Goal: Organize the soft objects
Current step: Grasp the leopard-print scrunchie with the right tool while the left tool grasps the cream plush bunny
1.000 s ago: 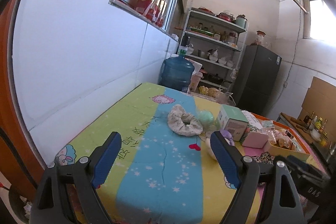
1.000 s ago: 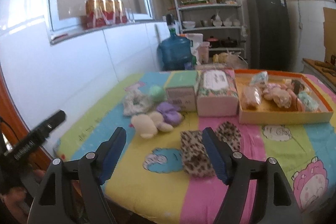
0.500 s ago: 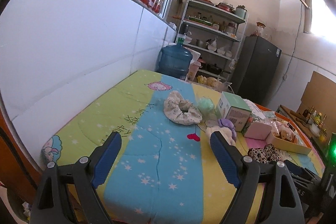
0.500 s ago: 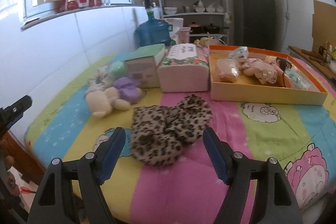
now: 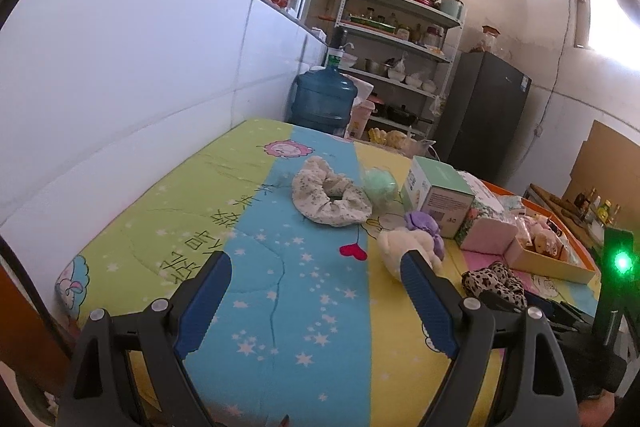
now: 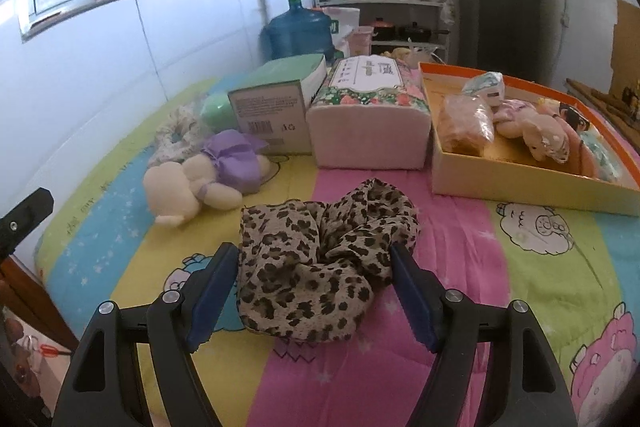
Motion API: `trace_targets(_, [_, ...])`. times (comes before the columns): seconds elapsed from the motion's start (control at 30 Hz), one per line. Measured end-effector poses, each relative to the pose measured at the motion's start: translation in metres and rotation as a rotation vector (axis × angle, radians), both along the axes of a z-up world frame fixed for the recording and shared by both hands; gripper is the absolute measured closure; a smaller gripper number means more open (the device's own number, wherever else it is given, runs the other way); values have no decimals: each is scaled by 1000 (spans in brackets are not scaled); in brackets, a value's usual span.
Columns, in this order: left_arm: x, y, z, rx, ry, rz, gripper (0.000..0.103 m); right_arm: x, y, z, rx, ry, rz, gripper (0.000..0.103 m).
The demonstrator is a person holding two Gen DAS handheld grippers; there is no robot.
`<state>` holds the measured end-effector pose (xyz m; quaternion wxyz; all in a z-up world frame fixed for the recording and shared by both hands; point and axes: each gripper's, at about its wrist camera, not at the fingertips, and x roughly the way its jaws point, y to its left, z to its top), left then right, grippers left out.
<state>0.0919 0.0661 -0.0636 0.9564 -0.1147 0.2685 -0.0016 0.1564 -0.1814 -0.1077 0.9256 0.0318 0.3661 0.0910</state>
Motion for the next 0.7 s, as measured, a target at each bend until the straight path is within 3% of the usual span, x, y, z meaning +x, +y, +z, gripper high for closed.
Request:
trace_targets(0.37, [11, -23, -1, 45, 13, -54, 17, -1, -10, -3, 19, -3, 26, 77])
trace_targets(0.5, [23, -33, 1, 79, 29, -157, 17, -5, -14, 0, 47, -21, 36, 83])
trace_targets(0.7, [54, -48, 2, 140, 48, -435, 17, -20, -25, 13, 75, -66, 32, 84])
